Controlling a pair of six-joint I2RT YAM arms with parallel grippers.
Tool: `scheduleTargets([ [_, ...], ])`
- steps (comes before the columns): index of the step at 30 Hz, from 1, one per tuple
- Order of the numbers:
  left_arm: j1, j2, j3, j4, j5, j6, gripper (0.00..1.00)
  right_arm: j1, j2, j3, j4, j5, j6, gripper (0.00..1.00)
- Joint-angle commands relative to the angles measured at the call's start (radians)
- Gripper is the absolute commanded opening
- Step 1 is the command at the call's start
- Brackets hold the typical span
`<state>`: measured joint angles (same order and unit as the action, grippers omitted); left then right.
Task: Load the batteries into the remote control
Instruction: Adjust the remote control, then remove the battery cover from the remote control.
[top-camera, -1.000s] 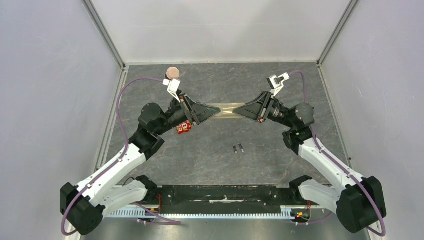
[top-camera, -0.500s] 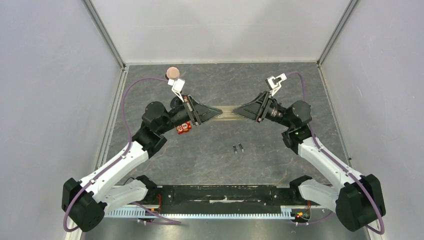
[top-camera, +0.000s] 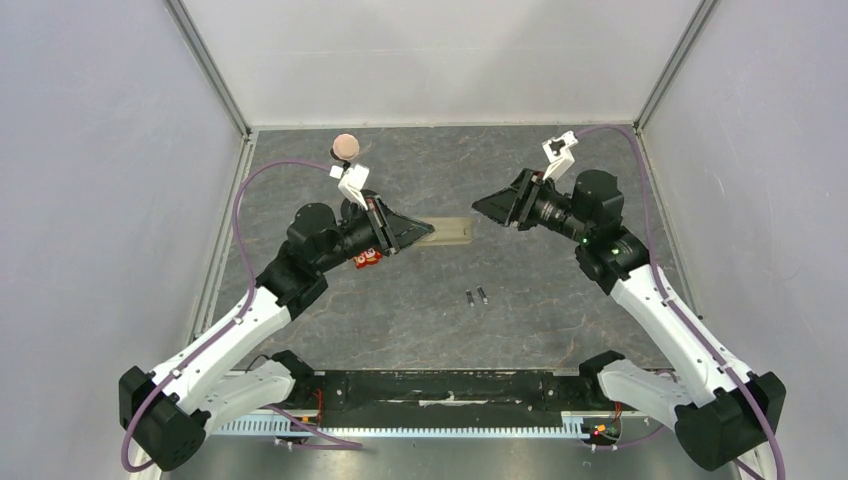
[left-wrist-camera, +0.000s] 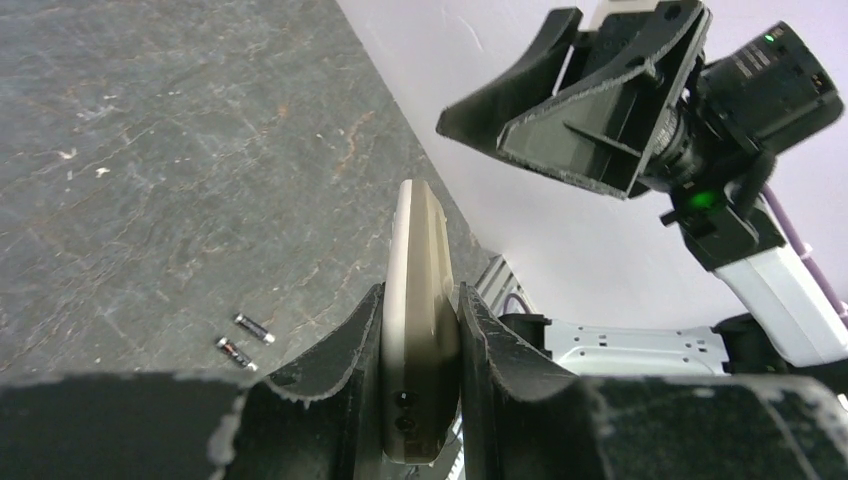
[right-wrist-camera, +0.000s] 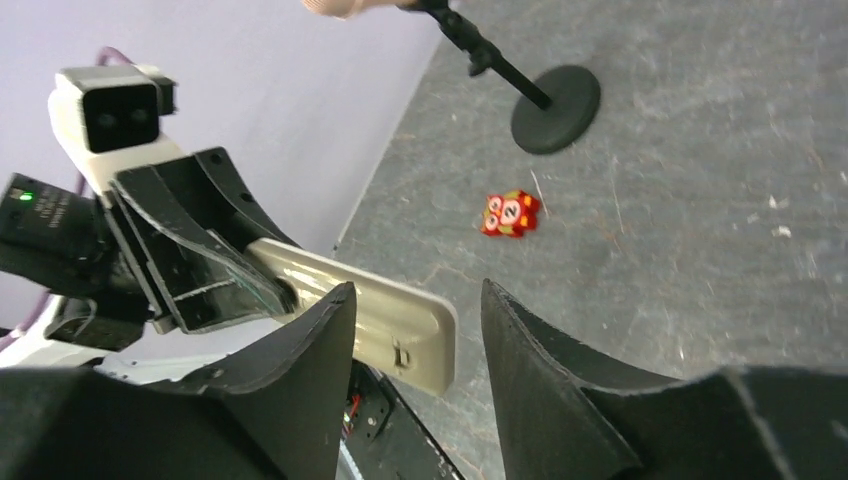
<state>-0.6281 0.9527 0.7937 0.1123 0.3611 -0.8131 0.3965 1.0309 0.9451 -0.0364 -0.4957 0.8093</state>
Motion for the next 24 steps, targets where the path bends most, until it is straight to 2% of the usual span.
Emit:
scheduleTargets([
  [1,0.001,-0.002,0.047,-0.072,-0.089,0.034,0.02,0.058,0.001,0.009,-0.112,0.087,-0.075,0.51],
  [6,0.004,0.013,-0.035,-0.169,-0.174,-0.008,0.02,0.155,0.035,-0.074,-0.123,0.156,-0.088,0.59],
  [11,0.058,0.042,-0.245,0.014,-0.075,-0.105,0.02,0.223,0.110,-0.177,-0.041,0.177,-0.072,0.62],
  [17,0.121,0.081,-0.412,0.168,0.019,-0.175,0.02,0.278,0.203,-0.271,0.120,0.168,-0.011,0.59],
  [20,0.124,0.090,-0.459,0.195,0.023,-0.207,0.02,0.298,0.268,-0.285,0.170,0.131,0.011,0.48],
  [24,0.132,0.084,-0.510,0.191,-0.016,-0.239,0.02,0.319,0.350,-0.268,0.190,0.130,0.026,0.47],
])
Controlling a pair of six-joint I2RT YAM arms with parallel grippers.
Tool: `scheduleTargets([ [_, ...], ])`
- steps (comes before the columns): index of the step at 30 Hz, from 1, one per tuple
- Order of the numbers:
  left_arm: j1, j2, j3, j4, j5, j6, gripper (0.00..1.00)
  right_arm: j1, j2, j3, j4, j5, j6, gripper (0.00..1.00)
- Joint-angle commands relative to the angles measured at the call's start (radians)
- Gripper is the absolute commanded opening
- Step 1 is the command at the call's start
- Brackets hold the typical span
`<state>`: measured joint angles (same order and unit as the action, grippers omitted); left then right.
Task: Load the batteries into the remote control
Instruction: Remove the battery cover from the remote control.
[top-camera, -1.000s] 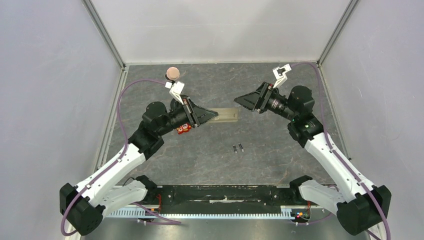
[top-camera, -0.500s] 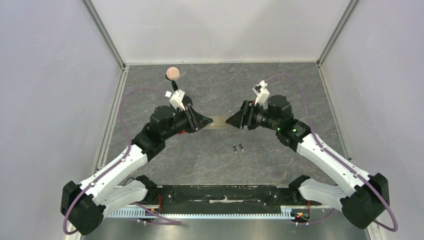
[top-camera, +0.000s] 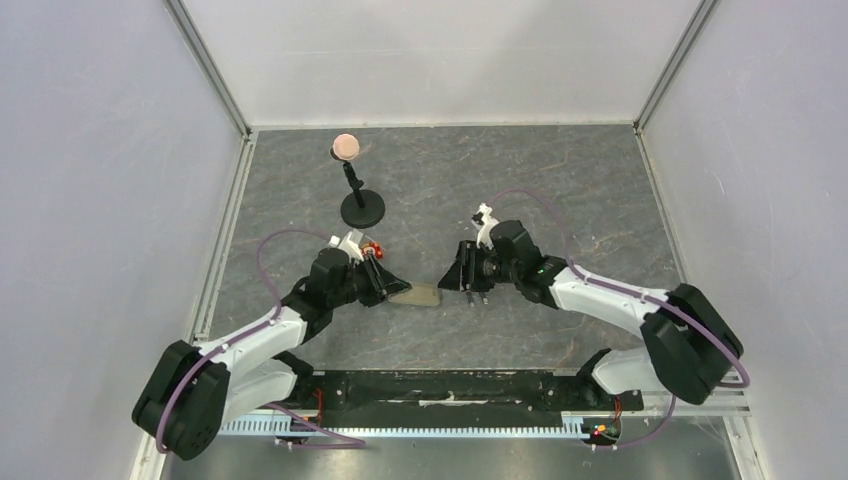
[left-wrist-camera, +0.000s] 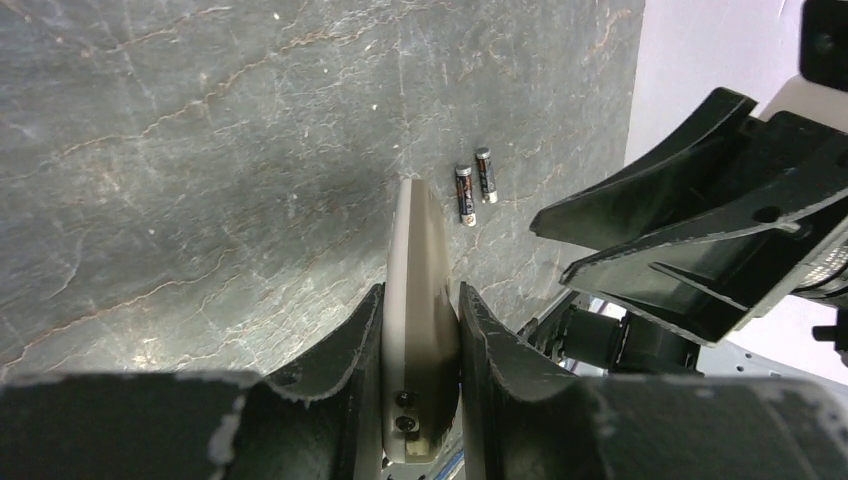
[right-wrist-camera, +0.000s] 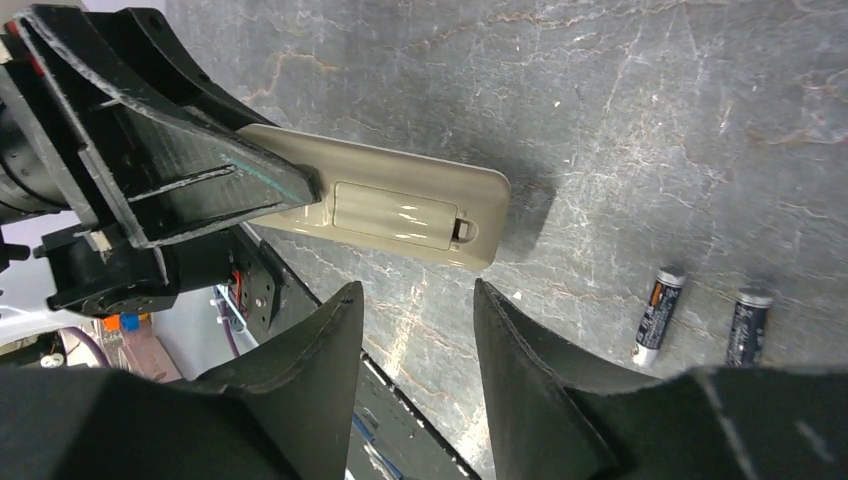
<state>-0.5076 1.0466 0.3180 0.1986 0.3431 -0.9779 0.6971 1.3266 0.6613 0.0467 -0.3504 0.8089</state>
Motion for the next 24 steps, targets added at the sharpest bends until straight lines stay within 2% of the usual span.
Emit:
scheduleTargets([
  [1,0.014,-0.009,-0.045,0.105,-0.008,-0.080,0.02,0.024,0.073,0.019,0.115,-0.019,0.030,0.48],
  [6,0.015,0.006,-0.094,0.109,-0.059,-0.065,0.02,0.044,0.158,0.027,0.156,-0.044,0.047,0.52],
  [12,0.018,0.047,-0.129,0.134,-0.072,-0.037,0.02,0.062,0.224,0.010,0.263,-0.089,0.109,0.36],
  [24,0.019,0.023,-0.145,0.114,-0.060,0.041,0.02,0.064,0.281,0.038,0.257,-0.050,0.106,0.33],
])
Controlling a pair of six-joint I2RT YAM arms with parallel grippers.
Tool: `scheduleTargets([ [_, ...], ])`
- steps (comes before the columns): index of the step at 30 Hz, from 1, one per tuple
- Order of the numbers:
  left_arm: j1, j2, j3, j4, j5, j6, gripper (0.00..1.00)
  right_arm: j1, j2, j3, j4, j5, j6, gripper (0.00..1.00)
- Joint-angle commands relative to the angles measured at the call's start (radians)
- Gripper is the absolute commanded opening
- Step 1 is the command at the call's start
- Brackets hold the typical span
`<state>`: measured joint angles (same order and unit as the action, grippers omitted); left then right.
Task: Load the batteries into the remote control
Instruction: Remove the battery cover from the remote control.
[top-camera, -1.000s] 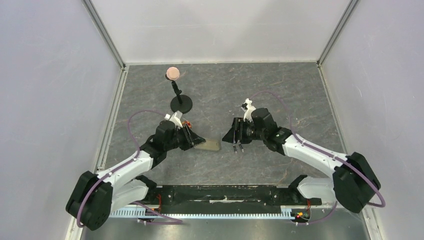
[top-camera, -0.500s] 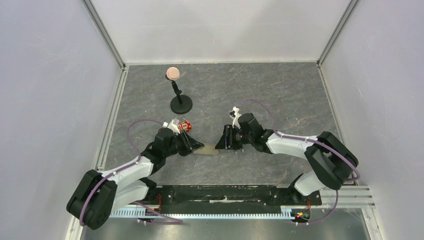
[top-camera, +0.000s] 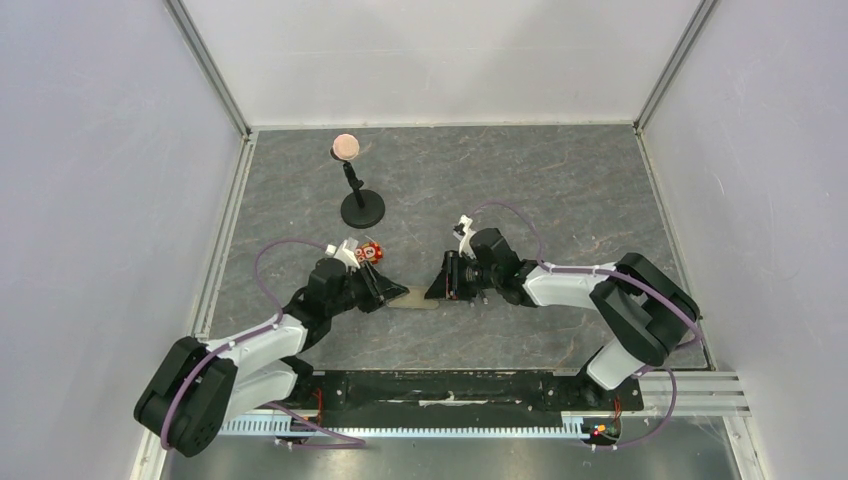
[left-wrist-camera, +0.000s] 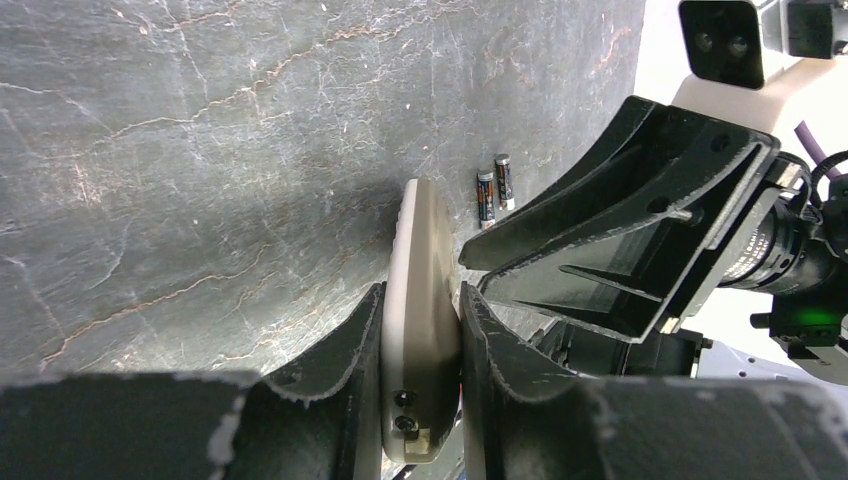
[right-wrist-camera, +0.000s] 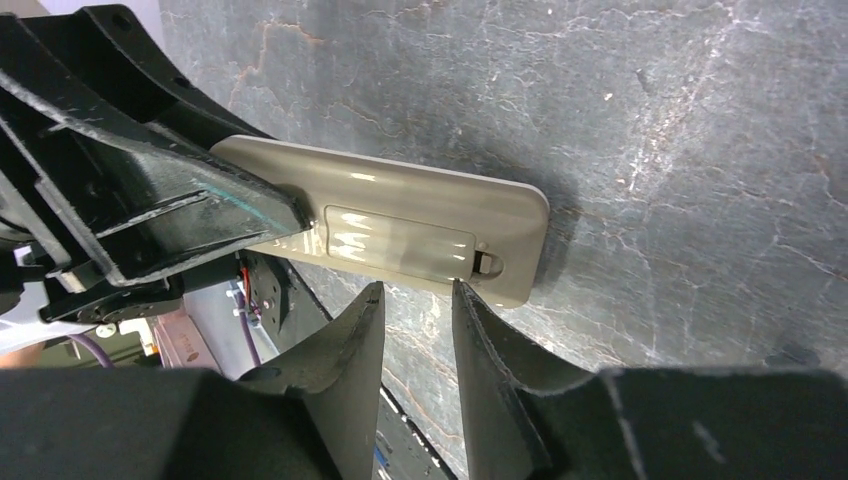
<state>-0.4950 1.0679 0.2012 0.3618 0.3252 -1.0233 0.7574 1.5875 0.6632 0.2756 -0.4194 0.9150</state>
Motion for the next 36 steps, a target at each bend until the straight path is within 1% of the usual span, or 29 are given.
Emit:
scheduleTargets([
  [1,0.007,0.004,-0.029,-0.049,-0.042,0.086,0.02,0.004,0.022,0.039,0.023,0.022,-0.003,0.33],
  [14,0.007,0.004,-0.036,-0.049,-0.038,0.095,0.02,0.002,0.029,0.040,0.038,0.055,-0.013,0.32],
  [18,0.007,0.005,-0.042,-0.049,-0.036,0.095,0.02,0.002,0.035,0.033,0.076,0.054,0.000,0.32],
  [30,0.007,0.003,-0.048,-0.047,-0.035,0.095,0.02,0.002,0.042,0.029,0.042,0.101,-0.016,0.30],
  [36,0.006,0.007,-0.051,-0.046,-0.035,0.097,0.02,0.002,0.057,0.033,0.052,0.098,-0.020,0.30],
])
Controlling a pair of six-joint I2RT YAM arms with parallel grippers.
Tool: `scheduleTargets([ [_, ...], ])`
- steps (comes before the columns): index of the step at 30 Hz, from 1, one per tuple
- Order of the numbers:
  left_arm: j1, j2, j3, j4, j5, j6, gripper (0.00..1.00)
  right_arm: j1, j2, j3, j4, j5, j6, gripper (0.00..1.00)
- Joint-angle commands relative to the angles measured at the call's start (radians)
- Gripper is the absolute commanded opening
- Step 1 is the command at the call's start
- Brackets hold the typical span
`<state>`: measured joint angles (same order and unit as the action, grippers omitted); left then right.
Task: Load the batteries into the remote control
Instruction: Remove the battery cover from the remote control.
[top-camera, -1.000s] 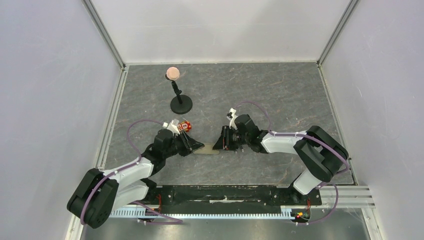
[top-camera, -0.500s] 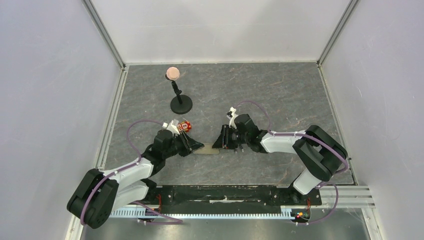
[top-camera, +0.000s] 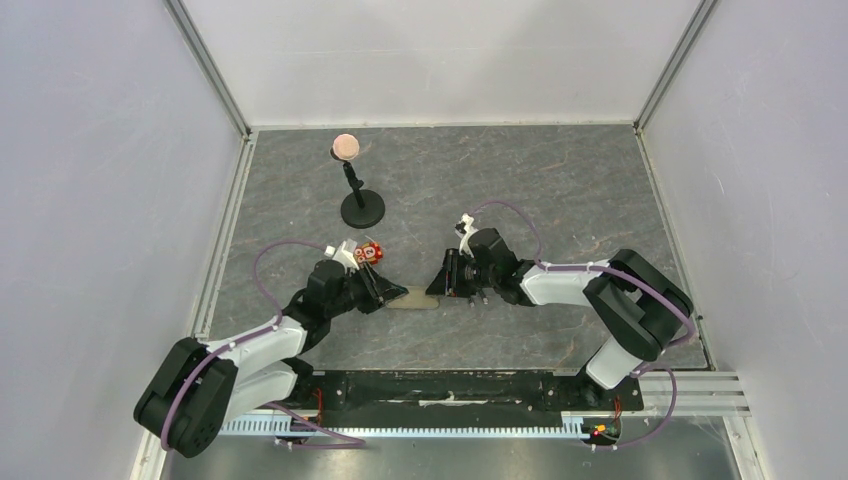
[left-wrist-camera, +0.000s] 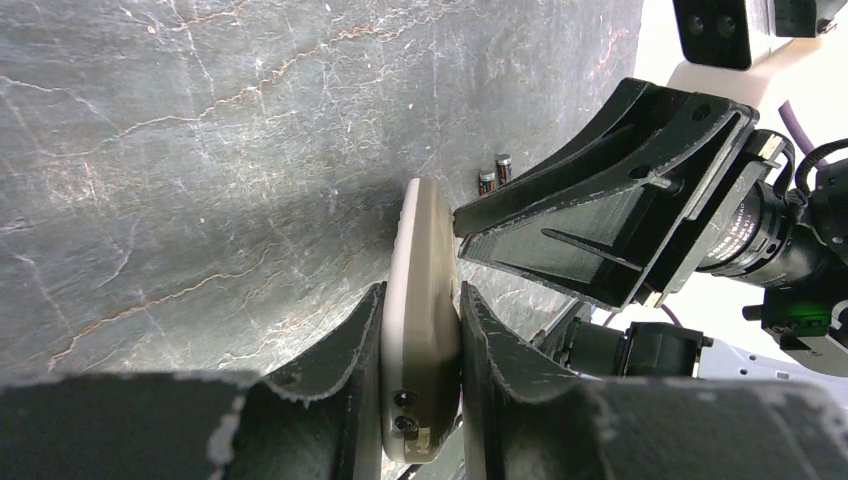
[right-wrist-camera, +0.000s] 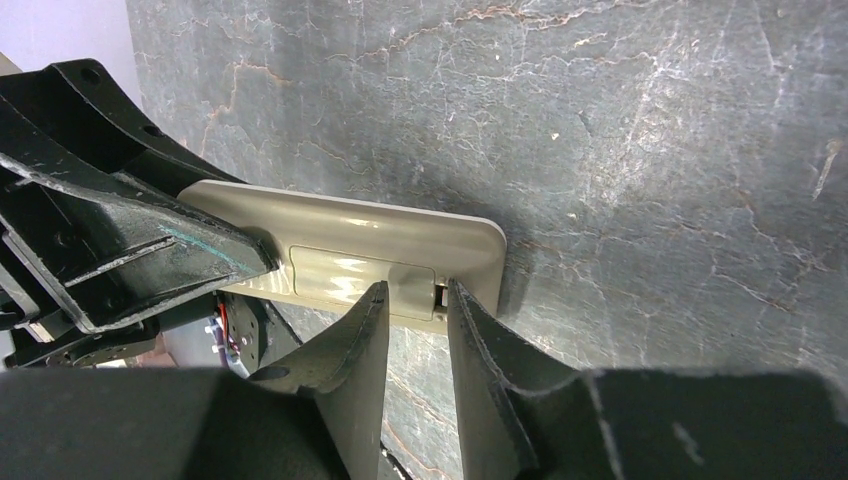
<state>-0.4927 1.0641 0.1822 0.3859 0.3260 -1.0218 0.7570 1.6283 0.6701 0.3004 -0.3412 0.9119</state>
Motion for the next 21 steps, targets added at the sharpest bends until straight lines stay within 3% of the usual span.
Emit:
scheduleTargets([
  [1,0.005,0.011,-0.032,-0.069,-0.036,0.095,0.02,0.002,0.021,0.026,0.030,0.018,-0.016,0.30],
  [9,0.005,0.029,-0.032,-0.048,-0.021,0.092,0.02,0.003,0.055,-0.010,0.093,-0.030,0.012,0.30],
  [14,0.005,0.065,-0.030,-0.012,0.006,0.085,0.02,0.002,0.080,-0.075,0.217,-0.114,0.067,0.30],
  [16,0.005,0.081,-0.029,0.001,0.016,0.082,0.02,0.002,0.084,-0.114,0.289,-0.147,0.092,0.30],
  [21,0.005,0.112,-0.030,0.035,0.027,0.073,0.02,0.002,0.125,-0.220,0.681,-0.284,0.245,0.30],
])
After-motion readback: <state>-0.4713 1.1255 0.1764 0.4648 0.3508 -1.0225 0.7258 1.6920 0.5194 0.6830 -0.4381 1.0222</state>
